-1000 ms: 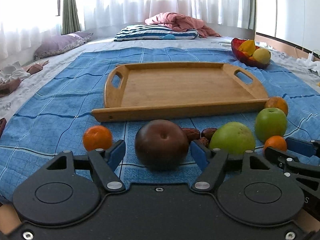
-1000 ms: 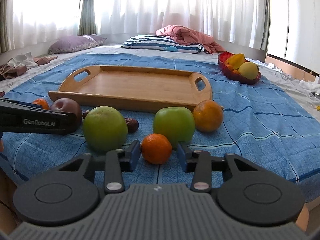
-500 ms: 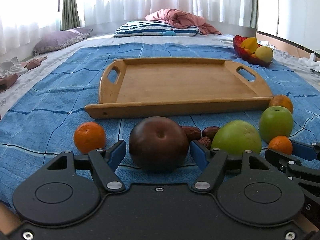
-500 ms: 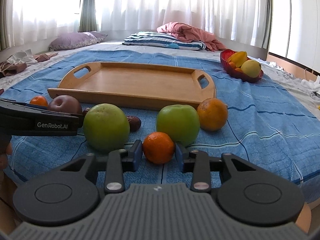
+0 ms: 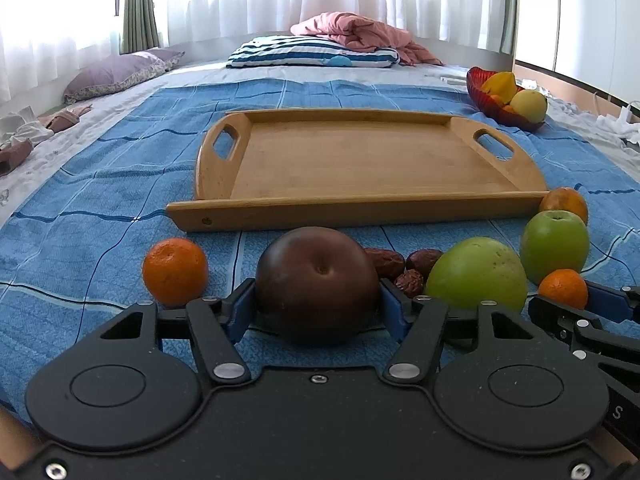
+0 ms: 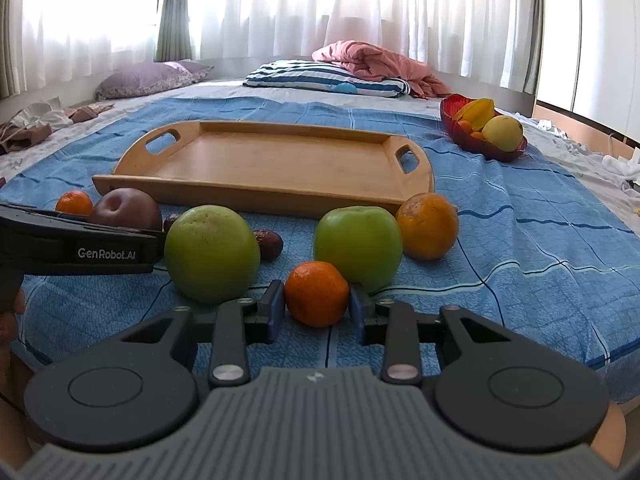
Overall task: Organize fruits
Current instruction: 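Carry the plum and tangerine in both grippers over the wooden tray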
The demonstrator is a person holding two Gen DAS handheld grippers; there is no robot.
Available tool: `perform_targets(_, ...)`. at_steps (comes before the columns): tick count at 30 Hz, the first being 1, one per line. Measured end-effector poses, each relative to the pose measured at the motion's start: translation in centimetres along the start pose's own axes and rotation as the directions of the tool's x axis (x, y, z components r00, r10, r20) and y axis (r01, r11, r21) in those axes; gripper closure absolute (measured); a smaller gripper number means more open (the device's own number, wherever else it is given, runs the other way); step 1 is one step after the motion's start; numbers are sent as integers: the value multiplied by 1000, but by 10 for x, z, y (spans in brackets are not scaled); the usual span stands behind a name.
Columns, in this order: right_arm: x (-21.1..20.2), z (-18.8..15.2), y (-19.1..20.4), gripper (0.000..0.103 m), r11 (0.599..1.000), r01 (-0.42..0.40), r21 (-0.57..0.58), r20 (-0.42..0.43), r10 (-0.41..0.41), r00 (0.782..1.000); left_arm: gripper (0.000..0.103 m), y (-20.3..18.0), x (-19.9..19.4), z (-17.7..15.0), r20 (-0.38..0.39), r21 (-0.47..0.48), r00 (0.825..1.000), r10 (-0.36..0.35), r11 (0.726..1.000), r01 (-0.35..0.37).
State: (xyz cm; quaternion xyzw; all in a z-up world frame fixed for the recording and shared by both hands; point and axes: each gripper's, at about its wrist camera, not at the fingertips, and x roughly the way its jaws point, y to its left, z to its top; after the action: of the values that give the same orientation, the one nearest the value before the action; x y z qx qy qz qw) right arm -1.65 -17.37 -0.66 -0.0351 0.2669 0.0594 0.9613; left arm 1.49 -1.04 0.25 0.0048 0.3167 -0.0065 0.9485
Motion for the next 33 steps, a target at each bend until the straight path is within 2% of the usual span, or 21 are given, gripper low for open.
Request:
perform_targets(6, -8, 3, -2, 66, 1000, -4, 25, 36, 3, 999, 42, 8, -8, 4, -16, -28, 1000, -14, 1000, 14)
perform_targets(14, -15, 18, -10, 66, 998, -25, 54, 80, 20, 997, 42, 12, -22, 13, 12, -34, 1000, -8, 999, 8)
perform_targets(20, -10, 34, -26, 66, 991, -56, 126, 70, 47, 996, 42, 22, -27, 33, 19, -83, 999, -30, 996, 31)
perform_targets(33, 8, 70, -60, 66, 973, -73, 219, 70, 59, 996, 42, 24, -26, 74, 57, -56, 998, -32, 998, 36)
